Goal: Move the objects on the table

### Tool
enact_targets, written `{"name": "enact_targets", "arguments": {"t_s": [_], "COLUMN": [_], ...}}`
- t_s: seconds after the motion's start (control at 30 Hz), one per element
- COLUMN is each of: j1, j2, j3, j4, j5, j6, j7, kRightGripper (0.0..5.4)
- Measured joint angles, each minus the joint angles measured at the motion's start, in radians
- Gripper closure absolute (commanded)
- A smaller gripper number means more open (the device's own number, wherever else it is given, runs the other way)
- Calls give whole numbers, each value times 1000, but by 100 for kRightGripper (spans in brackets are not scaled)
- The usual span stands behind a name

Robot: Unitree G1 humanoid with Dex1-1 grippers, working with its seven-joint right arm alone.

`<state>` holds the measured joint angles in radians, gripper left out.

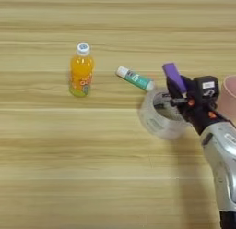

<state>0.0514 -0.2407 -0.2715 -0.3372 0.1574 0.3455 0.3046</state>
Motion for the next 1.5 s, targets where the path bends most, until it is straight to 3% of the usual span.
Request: {"name": "enact_targets", "arguments": {"t_s": [0.33,0.93,1.5], "j1": [18,40,54], "j2": [-35,-66,-69], "j3": [-85,-95,-89], "j4": [44,212,270], "j5": [11,-11,-12], "j6": [-4,-44,-59], "j7": [-13,-15,-15], "kRightGripper": [398,398,398]}}
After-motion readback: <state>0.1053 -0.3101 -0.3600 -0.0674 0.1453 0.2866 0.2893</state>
